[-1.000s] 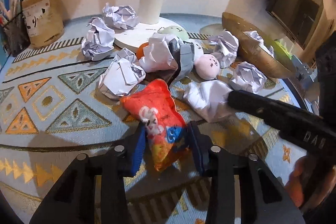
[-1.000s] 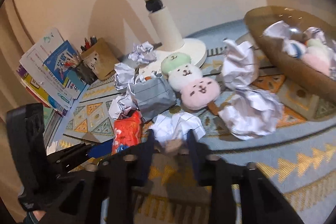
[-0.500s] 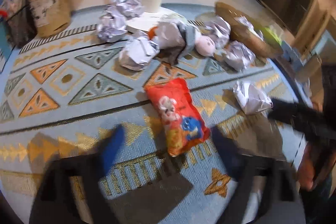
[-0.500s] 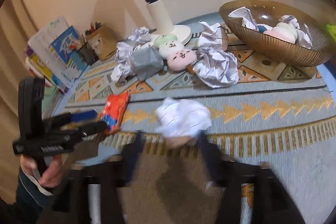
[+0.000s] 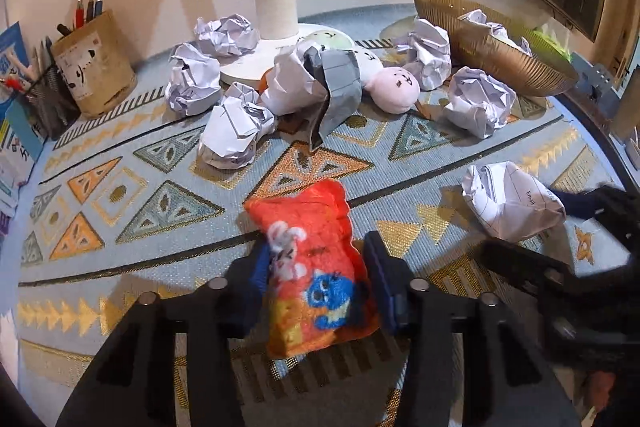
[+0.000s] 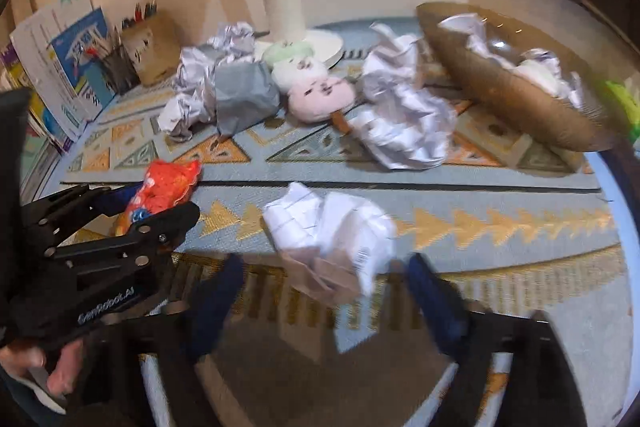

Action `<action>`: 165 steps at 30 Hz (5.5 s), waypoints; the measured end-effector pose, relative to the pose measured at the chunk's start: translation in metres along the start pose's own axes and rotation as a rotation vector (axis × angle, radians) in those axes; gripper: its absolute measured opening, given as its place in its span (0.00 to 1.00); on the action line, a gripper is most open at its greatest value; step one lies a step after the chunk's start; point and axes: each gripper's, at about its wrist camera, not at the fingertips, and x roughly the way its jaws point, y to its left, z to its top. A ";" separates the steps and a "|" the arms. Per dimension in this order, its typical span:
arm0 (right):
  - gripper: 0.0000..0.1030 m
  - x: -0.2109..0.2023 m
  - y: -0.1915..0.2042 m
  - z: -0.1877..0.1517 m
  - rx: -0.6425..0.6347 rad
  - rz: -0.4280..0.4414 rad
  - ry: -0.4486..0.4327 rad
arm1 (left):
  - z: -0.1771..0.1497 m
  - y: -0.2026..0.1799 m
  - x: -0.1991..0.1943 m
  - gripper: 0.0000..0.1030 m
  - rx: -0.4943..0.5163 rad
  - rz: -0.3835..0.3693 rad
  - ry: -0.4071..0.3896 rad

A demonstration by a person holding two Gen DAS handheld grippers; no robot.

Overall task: Organize objects
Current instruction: 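Grasp a white paper ball with the right gripper while the left grasps the red snack bag, then carry the paper ball and snack bag over the glass bowl and release both, then move both grippers back toward the remaining paper balls on the rug, then grasp a crumpled paper ball with the right gripper while the left grasps another, then carry both paper balls over the glass bowl and release them inside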

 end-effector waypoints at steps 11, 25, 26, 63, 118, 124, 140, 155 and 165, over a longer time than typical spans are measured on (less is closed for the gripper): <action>0.34 -0.058 -0.038 0.004 0.029 -0.080 -0.168 | 0.018 -0.005 -0.018 0.26 -0.051 -0.133 -0.022; 0.35 -0.108 -0.191 0.087 0.361 -0.226 -0.333 | 0.174 -0.118 -0.020 0.26 0.147 -0.328 -0.184; 0.35 -0.101 -0.199 0.094 0.382 -0.226 -0.326 | 0.184 -0.122 -0.015 0.26 0.153 -0.326 -0.191; 0.64 -0.028 -0.032 0.010 0.220 -0.022 -0.114 | 0.001 0.090 -0.071 0.99 -0.217 0.001 -0.161; 0.65 0.017 -0.034 0.062 0.167 -0.059 -0.183 | 0.099 0.132 0.067 0.37 -0.171 -0.088 -0.082; 0.66 -0.001 -0.046 0.038 0.242 -0.018 -0.169 | 0.075 0.124 0.019 0.37 -0.143 -0.070 -0.103; 0.94 -0.014 -0.036 -0.016 0.098 0.120 0.004 | -0.026 0.039 -0.029 0.37 -0.082 -0.083 -0.075; 0.66 -0.018 -0.014 -0.015 0.001 -0.031 -0.052 | -0.029 0.020 -0.031 0.37 0.007 0.001 -0.093; 0.67 -0.075 -0.087 0.027 0.119 -0.085 -0.168 | 0.019 -0.028 -0.041 0.37 0.067 -0.089 -0.087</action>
